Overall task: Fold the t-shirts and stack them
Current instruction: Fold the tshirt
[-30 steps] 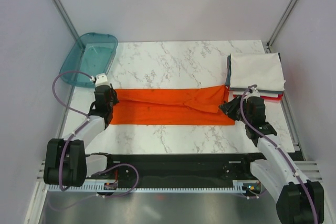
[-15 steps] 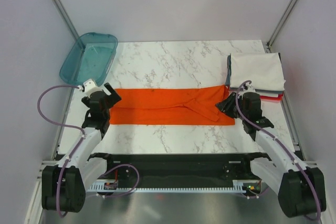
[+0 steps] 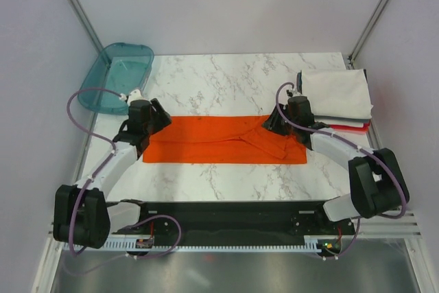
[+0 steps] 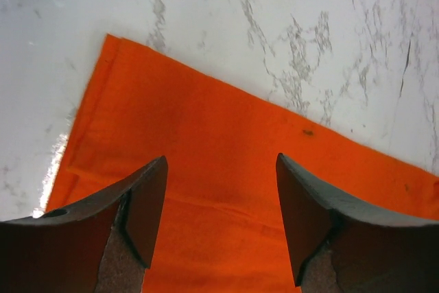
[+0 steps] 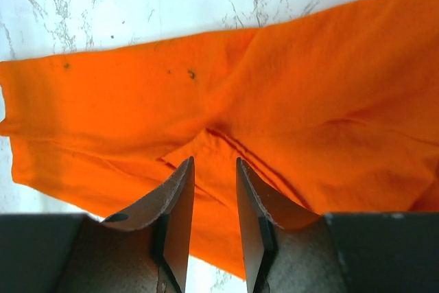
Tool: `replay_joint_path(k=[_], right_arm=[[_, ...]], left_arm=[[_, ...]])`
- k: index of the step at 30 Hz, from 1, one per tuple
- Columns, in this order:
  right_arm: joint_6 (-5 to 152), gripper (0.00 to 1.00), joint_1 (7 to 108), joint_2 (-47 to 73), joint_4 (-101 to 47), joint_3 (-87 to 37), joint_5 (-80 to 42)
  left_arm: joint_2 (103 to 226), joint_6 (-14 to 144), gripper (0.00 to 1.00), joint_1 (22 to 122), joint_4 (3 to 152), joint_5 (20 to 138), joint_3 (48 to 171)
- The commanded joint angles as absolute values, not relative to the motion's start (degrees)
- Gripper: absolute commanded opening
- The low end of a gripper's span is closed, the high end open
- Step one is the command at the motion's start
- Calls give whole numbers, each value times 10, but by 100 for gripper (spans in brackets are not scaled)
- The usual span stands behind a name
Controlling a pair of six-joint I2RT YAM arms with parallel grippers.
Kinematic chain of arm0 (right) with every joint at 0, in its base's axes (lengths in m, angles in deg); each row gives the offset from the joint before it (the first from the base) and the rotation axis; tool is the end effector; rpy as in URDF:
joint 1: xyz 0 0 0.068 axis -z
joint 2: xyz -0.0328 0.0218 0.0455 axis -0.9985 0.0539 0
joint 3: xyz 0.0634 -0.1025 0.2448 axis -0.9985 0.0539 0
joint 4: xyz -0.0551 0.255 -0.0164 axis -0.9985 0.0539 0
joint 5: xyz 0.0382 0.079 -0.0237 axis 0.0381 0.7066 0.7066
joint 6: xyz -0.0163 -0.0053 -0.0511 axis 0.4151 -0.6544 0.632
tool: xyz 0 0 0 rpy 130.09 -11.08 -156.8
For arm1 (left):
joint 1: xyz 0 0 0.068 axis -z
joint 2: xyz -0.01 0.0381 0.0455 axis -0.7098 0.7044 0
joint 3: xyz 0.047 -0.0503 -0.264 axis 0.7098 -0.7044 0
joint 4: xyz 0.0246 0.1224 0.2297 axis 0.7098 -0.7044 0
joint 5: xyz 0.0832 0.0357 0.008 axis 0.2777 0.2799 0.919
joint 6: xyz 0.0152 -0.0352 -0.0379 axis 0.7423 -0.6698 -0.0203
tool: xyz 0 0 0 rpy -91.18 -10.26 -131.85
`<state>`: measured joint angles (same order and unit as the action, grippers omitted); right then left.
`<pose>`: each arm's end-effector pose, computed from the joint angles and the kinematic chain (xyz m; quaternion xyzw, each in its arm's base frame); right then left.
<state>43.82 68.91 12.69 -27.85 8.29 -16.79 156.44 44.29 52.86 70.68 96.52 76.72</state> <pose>0.2759 0.0961 0.2013 0.1050 0.8907 0.2680 0.3519 0.2523 -0.0280 0.2367 -0.2289 0.8431 -0.0984 0.4765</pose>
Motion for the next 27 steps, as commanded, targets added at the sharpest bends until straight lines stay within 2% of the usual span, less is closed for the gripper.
replay_joint_path(k=[1, 10, 20, 27], right_arm=[[457, 38, 676, 168, -303, 34, -179], [464, 47, 663, 263, -316, -6, -166], [467, 45, 659, 304, -340, -10, -90], [409, 41, 649, 251, -407, 86, 26]], left_arm=[[1588, 410, 71, 592, 694, 967, 805], [1715, 387, 71, 710, 703, 952, 893], [1851, 359, 69, 755, 707, 900, 982], [1876, 352, 69, 763, 714, 888, 997]])
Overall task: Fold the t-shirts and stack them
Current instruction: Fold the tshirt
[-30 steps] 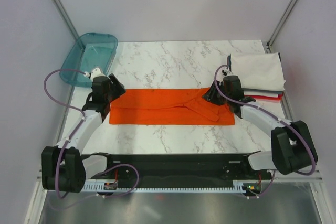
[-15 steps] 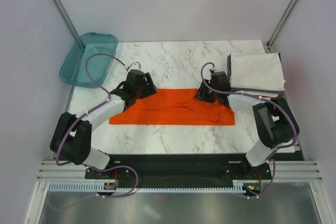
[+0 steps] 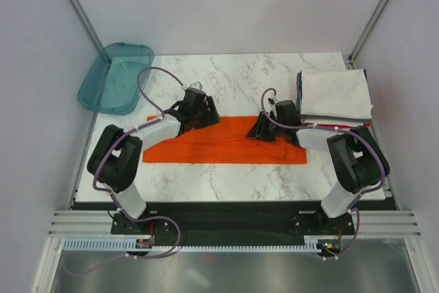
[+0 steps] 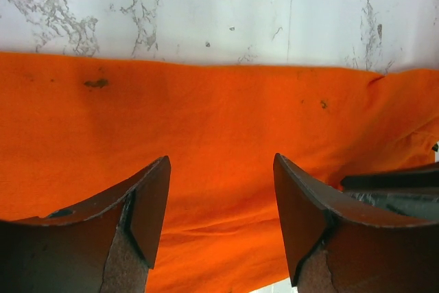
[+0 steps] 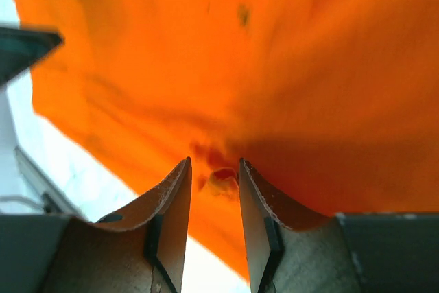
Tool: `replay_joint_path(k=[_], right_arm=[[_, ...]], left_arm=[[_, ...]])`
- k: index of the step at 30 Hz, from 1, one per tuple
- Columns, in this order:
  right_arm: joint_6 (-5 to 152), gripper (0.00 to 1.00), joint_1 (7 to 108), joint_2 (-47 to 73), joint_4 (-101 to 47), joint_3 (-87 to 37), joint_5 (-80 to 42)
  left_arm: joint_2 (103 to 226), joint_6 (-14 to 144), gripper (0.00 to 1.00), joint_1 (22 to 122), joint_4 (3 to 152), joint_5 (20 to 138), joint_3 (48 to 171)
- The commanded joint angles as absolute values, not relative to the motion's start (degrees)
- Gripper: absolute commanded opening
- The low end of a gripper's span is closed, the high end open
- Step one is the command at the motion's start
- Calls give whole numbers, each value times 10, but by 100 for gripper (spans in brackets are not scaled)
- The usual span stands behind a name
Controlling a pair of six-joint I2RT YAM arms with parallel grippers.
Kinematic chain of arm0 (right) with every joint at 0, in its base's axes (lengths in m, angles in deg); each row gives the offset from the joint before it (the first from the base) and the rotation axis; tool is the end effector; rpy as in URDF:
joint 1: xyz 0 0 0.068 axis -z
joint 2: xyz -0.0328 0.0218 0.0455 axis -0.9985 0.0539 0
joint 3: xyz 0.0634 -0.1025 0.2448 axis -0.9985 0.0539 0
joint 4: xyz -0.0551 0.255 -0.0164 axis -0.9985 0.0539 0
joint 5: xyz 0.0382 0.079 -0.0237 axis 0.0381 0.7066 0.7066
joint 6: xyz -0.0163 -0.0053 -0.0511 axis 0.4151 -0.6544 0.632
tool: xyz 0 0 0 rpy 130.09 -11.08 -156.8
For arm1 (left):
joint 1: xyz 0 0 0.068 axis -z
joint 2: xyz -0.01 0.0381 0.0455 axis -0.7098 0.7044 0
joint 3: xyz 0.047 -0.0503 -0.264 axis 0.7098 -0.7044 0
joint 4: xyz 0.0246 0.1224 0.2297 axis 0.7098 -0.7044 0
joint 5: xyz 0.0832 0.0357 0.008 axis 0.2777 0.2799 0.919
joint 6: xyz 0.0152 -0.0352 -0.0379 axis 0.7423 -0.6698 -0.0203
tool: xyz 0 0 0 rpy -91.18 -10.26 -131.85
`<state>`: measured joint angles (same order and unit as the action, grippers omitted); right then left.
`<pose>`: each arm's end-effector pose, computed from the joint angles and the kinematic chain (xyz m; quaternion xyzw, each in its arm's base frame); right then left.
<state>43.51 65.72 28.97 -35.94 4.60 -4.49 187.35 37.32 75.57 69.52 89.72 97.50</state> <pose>0.3040 0.1323 0.1503 0.0438 0.9010 0.3450 0.2594 0.3164 -0.1834 0.1959 -0.0845 0.9149 -0.2088 0.3351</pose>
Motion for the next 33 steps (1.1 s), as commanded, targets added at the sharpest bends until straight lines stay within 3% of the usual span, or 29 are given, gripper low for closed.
replay_joint_path(k=[1, 11, 20, 26, 27, 33], right_arm=[[406, 41, 644, 227, -406, 95, 31], [401, 43, 638, 126, -363, 160, 72], [469, 43, 663, 53, -226, 108, -190], [466, 30, 696, 57, -225, 104, -260], [467, 22, 698, 70, -225, 101, -260], [477, 0, 698, 127, -232, 72, -249]], left_arm=[[1875, 354, 69, 765, 714, 890, 997], [1886, 378, 69, 791, 717, 874, 1018], [1875, 378, 68, 852, 707, 867, 1033], [1870, 329, 67, 901, 701, 863, 1012], [1871, 323, 68, 910, 702, 863, 1007], [1885, 305, 67, 930, 708, 846, 1009]])
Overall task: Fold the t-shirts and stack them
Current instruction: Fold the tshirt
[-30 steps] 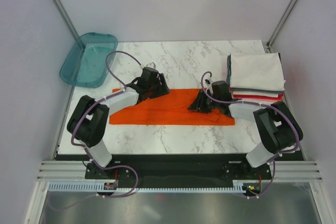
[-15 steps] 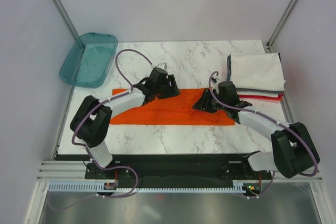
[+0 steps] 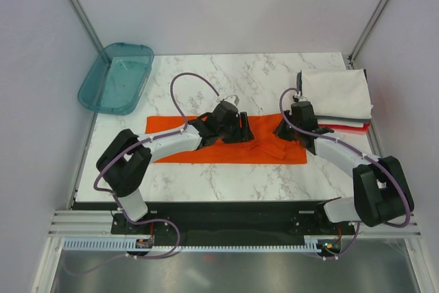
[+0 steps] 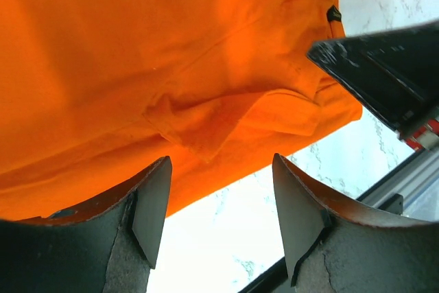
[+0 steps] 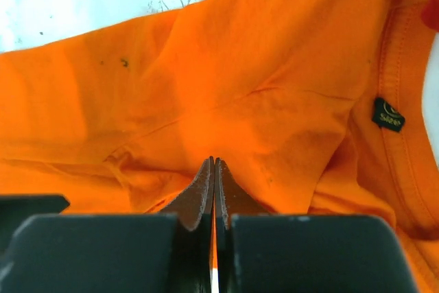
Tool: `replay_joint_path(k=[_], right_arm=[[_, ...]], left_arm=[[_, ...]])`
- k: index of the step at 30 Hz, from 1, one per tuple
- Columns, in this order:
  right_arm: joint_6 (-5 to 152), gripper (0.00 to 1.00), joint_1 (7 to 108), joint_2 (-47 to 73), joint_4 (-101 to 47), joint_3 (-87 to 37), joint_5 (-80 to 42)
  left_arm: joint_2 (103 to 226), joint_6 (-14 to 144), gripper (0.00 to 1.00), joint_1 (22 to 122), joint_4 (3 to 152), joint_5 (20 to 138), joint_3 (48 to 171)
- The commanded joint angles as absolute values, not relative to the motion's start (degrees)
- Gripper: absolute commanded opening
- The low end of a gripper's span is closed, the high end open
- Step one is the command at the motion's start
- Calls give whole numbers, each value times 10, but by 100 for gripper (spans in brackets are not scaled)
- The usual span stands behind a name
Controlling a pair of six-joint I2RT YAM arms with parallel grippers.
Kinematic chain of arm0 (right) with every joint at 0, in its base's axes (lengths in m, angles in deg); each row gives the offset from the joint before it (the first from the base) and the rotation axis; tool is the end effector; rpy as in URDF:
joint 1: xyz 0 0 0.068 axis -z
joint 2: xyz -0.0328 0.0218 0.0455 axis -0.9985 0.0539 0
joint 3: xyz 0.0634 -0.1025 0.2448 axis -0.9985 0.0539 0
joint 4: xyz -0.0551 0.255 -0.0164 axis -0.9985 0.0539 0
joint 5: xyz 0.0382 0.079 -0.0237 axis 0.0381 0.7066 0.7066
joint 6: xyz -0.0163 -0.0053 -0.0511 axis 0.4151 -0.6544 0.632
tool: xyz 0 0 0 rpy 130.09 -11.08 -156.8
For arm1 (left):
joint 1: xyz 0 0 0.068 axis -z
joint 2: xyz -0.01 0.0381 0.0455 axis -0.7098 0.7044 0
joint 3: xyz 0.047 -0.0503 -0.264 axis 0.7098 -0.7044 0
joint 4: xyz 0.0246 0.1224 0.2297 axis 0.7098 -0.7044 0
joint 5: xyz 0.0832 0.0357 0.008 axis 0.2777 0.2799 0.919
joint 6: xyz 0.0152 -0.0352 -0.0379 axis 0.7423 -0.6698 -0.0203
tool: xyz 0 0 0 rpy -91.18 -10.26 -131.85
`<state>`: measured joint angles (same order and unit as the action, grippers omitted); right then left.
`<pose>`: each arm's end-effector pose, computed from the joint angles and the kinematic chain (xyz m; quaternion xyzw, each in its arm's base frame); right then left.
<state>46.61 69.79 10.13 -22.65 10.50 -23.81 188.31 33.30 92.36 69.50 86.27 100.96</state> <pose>0.2628 0.0828 0.1932 0.1205 0.9089 0.1915 0.3502 0.2565 -0.2772 0.2089 0.0296 0.9097 -0.2995 0.2861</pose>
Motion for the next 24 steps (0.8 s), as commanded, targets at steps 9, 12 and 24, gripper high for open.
replay_joint_path(k=[9, 12, 24], right_arm=[[480, 0, 695, 194, -250, 69, -200], [479, 0, 693, 193, -259, 81, -177], [472, 0, 691, 136, -268, 132, -114]], left_arm=[[1916, 282, 64, 935, 693, 806, 1016], [1928, 280, 54, 936, 694, 793, 1021], [1969, 264, 54, 938, 710, 795, 1029]])
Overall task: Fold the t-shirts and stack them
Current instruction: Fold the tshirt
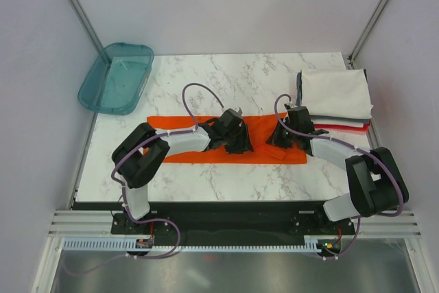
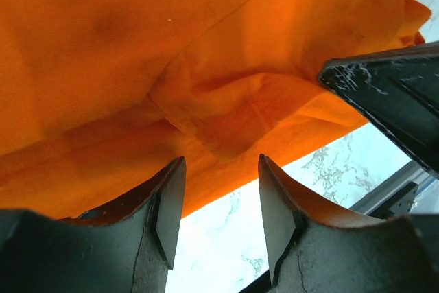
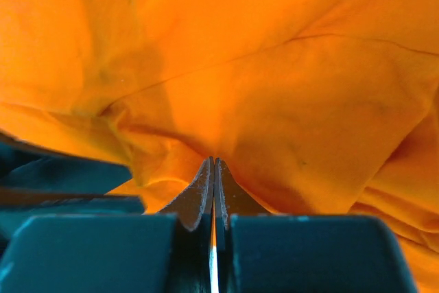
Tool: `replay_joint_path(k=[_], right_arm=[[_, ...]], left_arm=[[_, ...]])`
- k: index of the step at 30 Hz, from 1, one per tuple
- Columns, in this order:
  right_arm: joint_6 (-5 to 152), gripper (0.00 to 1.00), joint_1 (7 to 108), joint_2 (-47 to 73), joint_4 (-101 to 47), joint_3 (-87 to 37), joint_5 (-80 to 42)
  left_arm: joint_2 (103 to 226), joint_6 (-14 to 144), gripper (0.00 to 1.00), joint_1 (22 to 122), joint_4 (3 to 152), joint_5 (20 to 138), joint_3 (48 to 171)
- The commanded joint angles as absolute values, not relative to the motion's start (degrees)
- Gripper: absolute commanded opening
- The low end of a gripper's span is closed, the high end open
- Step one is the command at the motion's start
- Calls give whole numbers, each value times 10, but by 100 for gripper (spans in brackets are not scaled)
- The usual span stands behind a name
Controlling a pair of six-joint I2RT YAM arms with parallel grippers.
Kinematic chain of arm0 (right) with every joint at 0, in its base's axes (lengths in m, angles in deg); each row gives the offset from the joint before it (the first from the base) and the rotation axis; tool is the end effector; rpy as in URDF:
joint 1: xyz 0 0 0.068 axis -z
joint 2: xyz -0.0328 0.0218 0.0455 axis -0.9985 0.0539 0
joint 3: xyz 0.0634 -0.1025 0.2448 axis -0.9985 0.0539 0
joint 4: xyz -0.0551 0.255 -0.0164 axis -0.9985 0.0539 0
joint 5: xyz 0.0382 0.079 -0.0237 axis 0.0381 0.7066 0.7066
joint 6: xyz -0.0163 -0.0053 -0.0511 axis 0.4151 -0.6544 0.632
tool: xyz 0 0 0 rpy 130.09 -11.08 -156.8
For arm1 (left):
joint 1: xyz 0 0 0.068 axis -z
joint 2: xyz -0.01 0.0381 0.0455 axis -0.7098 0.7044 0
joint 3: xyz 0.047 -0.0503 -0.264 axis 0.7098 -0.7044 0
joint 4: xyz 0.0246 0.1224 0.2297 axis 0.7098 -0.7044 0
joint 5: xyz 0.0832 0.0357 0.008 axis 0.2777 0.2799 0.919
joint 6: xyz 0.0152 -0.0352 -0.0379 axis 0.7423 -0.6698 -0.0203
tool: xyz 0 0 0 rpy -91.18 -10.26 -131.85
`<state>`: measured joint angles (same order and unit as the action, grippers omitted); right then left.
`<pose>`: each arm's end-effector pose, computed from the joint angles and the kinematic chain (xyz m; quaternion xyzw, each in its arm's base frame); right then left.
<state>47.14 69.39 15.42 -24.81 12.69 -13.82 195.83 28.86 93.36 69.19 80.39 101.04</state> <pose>0.2610 0.0907 0.1616 0.0852 0.9257 0.2457 0.2748 0.2550 -0.2908 0.1614 0.0198 0.9346 -0.2979 0.1936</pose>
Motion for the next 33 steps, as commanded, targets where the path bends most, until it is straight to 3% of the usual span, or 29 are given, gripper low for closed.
replay_joint_path(k=[1, 7, 11, 17, 24, 33], right_arm=[[473, 0, 692, 134, -269, 133, -113], [473, 0, 692, 130, -267, 136, -114], [475, 0, 692, 131, -268, 138, -114], [473, 0, 692, 130, -270, 142, -114], [474, 0, 692, 117, -267, 149, -113], [493, 0, 692, 76, -228, 153, -130]], left_arm=[[1969, 261, 54, 938, 715, 797, 1028], [1979, 250, 48, 938, 729, 802, 1033], [1976, 249, 36, 937, 732, 803, 1033], [1983, 242, 29, 937, 739, 805, 1035], [1969, 249, 2, 936, 744, 811, 1028], [1930, 286, 2, 928, 700, 786, 1018]])
